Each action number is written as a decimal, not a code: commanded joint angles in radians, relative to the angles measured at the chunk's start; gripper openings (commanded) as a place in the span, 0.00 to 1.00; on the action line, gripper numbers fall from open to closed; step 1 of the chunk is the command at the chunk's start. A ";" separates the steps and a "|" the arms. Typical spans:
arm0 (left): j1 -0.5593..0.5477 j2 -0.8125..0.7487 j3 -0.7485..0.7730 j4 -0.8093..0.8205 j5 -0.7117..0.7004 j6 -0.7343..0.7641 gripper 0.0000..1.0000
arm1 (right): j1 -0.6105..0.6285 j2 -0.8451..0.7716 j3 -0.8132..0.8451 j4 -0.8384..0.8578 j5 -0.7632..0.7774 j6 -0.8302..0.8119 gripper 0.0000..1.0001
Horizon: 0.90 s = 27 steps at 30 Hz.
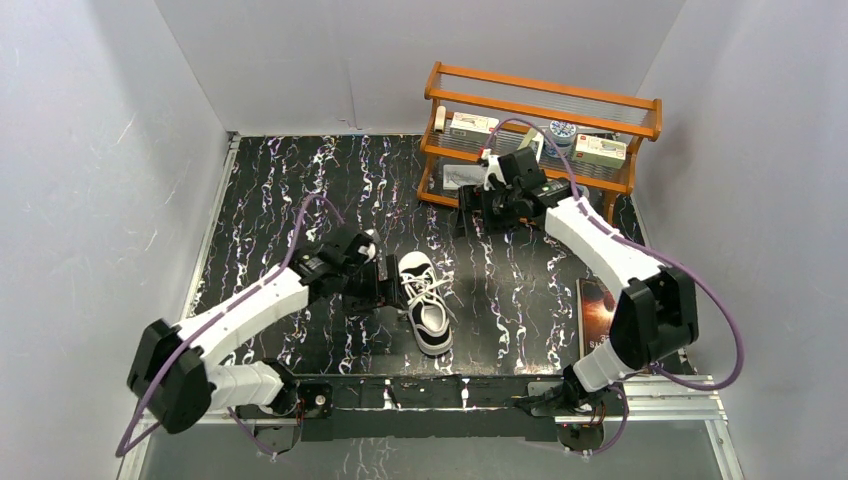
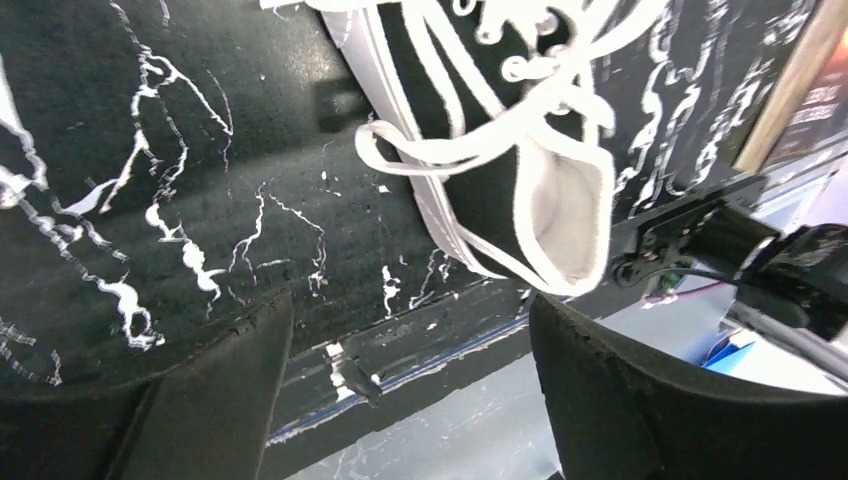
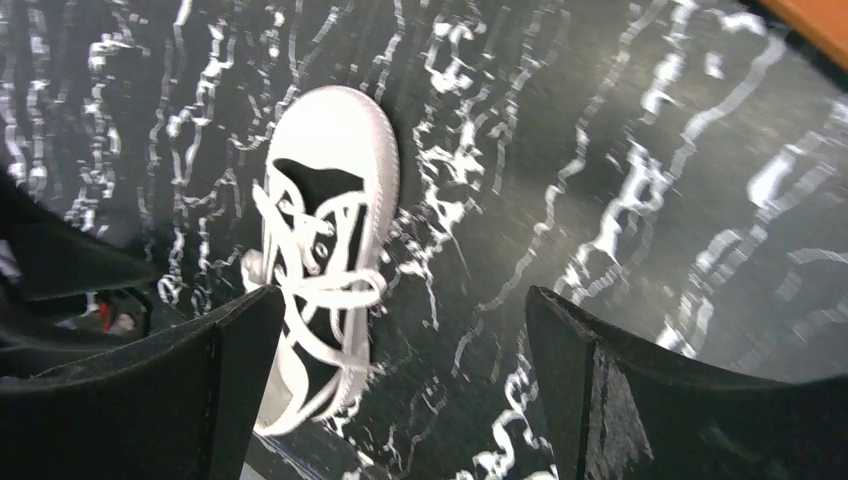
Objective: Tie the shoes
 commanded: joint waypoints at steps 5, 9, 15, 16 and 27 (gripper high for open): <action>0.021 -0.225 0.437 -0.287 -0.317 0.174 0.88 | 0.001 -0.243 0.255 -0.467 0.359 -0.076 0.99; 0.020 -0.169 0.771 -0.343 -0.491 0.316 0.87 | 0.001 -0.326 0.427 -0.560 0.467 -0.069 0.99; 0.020 -0.150 1.029 -0.268 -0.665 0.442 0.87 | 0.001 -0.380 0.689 -0.627 0.481 -0.068 0.99; 0.020 -0.161 1.036 -0.246 -0.676 0.449 0.86 | 0.001 -0.388 0.709 -0.627 0.481 -0.060 0.99; 0.020 -0.219 1.009 -0.243 -0.759 0.460 0.86 | 0.000 -0.456 0.735 -0.571 0.484 0.006 0.99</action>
